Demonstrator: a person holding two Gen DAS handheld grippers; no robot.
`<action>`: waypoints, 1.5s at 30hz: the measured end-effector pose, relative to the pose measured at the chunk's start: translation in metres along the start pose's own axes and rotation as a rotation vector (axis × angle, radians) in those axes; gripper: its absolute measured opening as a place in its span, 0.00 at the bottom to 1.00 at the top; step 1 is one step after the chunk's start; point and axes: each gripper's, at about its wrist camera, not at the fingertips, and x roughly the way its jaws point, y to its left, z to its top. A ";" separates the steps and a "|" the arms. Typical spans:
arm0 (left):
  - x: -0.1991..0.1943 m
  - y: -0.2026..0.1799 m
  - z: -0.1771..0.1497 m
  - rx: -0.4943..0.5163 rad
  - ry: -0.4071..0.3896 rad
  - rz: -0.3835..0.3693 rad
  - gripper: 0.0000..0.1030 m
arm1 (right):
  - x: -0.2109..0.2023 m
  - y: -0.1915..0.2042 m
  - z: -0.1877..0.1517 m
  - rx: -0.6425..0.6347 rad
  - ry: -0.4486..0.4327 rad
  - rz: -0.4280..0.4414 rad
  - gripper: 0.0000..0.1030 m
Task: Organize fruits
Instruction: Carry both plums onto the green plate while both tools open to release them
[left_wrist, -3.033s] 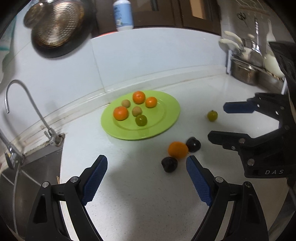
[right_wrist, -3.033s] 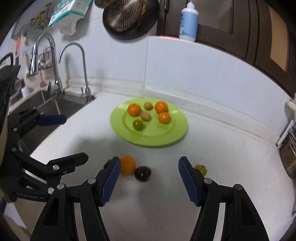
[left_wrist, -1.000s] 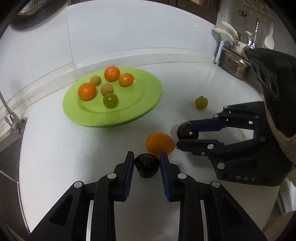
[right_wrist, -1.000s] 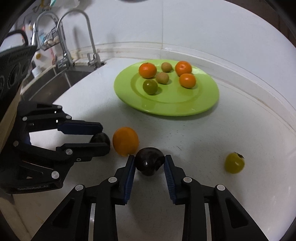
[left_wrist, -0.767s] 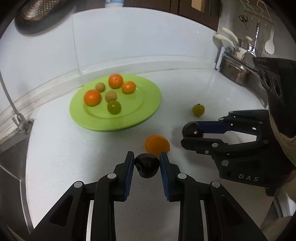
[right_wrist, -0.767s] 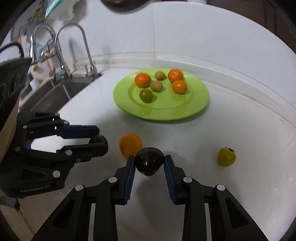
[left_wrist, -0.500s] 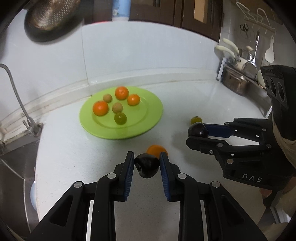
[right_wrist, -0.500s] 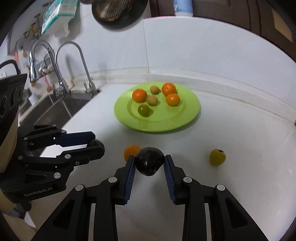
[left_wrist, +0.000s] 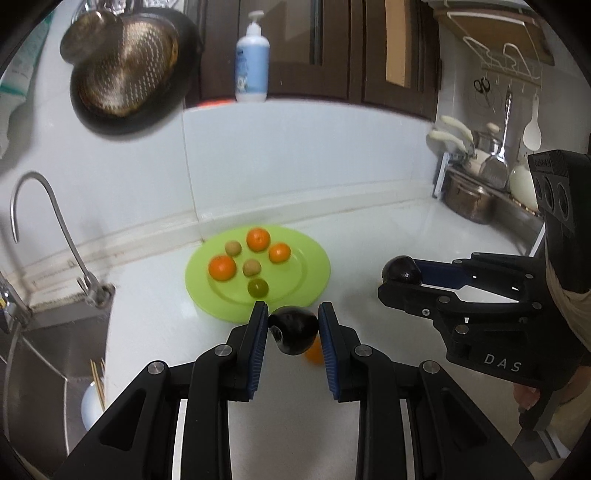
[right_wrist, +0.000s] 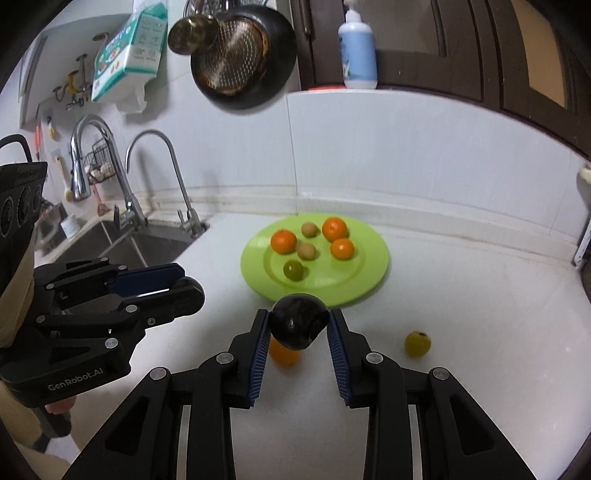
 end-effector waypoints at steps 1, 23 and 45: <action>-0.002 0.000 0.002 0.000 -0.008 0.003 0.27 | -0.001 0.001 0.002 0.001 -0.008 0.001 0.32; -0.004 0.031 0.045 -0.018 -0.103 0.104 0.27 | -0.004 0.005 0.058 -0.023 -0.144 -0.030 0.32; 0.093 0.075 0.050 -0.089 0.070 0.083 0.27 | 0.092 -0.029 0.070 0.068 0.021 -0.051 0.32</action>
